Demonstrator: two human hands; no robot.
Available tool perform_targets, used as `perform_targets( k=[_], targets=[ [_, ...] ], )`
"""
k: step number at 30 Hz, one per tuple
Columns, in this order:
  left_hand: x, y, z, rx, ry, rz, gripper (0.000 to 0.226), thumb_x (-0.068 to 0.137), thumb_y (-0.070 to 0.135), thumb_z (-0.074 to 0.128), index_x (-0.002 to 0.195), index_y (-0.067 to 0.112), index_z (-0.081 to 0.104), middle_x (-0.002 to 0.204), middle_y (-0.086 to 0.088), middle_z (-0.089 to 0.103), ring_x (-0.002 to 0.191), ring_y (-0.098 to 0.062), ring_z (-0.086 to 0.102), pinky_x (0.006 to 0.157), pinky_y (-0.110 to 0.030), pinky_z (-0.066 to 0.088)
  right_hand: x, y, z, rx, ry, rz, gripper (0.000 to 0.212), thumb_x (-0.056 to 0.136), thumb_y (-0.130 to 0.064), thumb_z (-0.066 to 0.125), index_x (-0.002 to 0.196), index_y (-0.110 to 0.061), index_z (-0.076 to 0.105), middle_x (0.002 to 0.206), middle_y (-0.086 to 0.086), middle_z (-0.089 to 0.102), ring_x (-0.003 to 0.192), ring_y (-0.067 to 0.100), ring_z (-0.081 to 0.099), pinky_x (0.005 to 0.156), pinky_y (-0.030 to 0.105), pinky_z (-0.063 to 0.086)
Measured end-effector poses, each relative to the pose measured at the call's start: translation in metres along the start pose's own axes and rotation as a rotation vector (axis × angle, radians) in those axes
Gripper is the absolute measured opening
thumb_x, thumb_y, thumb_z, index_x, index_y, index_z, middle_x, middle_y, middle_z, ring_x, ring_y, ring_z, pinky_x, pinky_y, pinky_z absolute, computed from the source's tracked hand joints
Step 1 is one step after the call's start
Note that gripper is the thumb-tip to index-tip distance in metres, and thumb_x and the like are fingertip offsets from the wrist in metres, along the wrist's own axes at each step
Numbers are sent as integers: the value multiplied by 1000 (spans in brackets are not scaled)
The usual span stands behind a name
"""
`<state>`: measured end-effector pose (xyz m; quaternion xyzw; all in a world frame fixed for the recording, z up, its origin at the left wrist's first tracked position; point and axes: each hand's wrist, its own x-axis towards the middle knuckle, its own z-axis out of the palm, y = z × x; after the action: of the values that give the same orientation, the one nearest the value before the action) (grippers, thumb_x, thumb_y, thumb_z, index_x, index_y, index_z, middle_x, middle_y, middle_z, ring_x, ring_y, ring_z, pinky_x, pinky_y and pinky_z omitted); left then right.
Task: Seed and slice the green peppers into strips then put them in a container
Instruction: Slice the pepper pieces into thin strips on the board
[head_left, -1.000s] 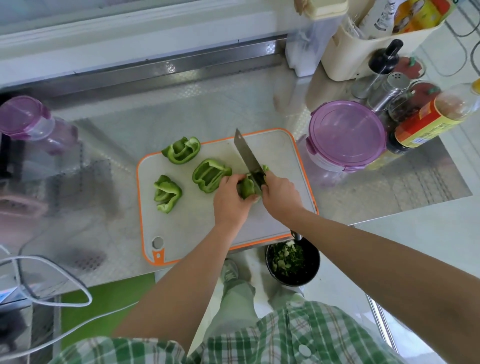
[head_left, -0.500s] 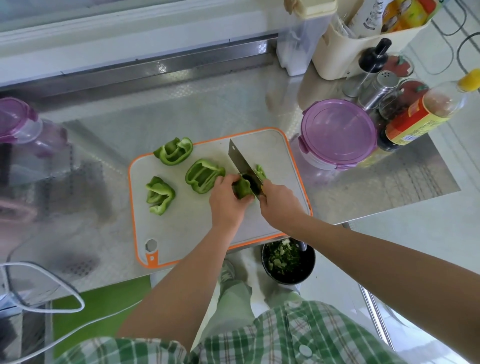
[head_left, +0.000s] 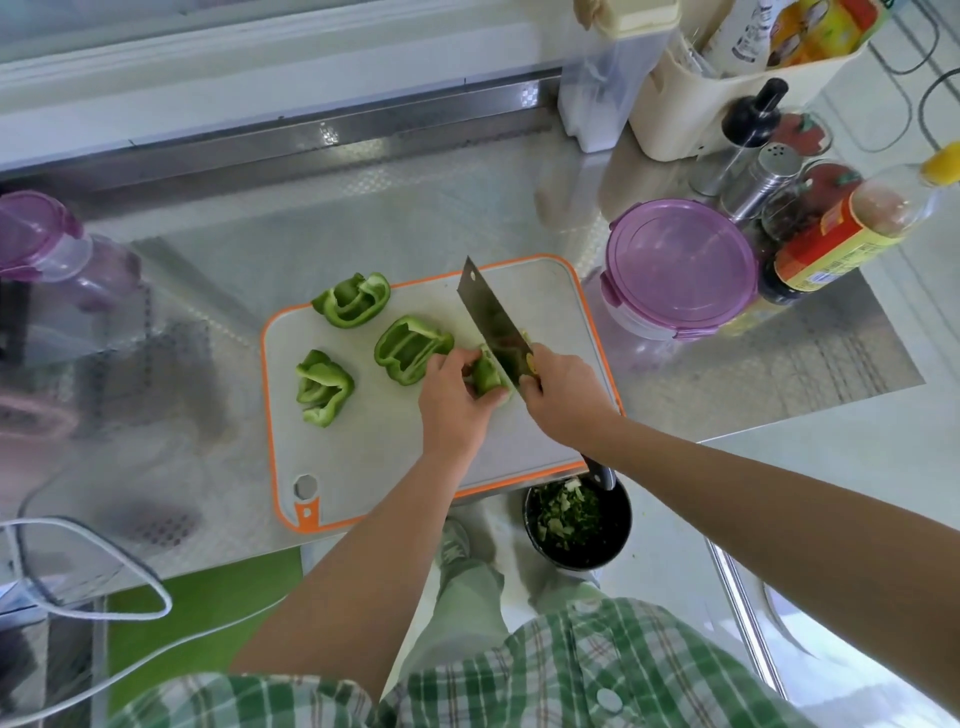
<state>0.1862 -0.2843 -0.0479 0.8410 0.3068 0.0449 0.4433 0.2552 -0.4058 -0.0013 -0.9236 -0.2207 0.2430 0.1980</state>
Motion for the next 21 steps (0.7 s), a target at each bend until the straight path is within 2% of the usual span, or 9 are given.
perform_targets(
  k=[4,7,12,15,18,21],
  targets=[
    [-1,0,-1,-27,11,-6,46,71,16,84,112,12,64,102,-2,53,75,0,47,67,-12,32,-3,0,6,-3,-45,24,11,95,-20,44,95,-9,45,82,10,51,73,30,49,62,34,39],
    [0,0,0,-16,9,-1,45,71,15,84,112,12,64,100,0,52,80,-8,51,71,-18,38,-6,-1,13,-12,-56,43,11,96,-21,44,91,-10,43,81,10,51,74,31,52,62,34,41],
    [2,0,4,-28,8,-2,43,70,15,85,108,14,64,100,2,51,82,-19,59,76,-29,48,-3,-10,20,-108,-56,61,10,98,-17,40,91,-12,35,81,9,45,74,30,47,62,35,36],
    [1,-3,2,-48,12,-2,41,73,17,83,108,16,64,100,2,54,80,-18,60,74,-29,49,3,-13,23,-146,-50,44,4,97,-15,40,97,-11,39,82,9,48,79,34,54,61,35,35],
    [-1,-8,-3,-57,14,-8,38,78,19,79,113,19,64,101,1,60,72,-11,59,71,-26,50,4,-11,23,-133,-29,34,12,99,-17,40,105,-8,43,88,13,54,82,35,55,62,35,35],
    [-3,-11,-5,-94,45,-44,40,80,19,76,119,19,65,97,1,65,73,-13,63,77,-34,54,1,-6,19,-32,6,46,15,99,-19,40,105,-6,46,83,12,52,78,34,53,61,34,35]
  ],
)
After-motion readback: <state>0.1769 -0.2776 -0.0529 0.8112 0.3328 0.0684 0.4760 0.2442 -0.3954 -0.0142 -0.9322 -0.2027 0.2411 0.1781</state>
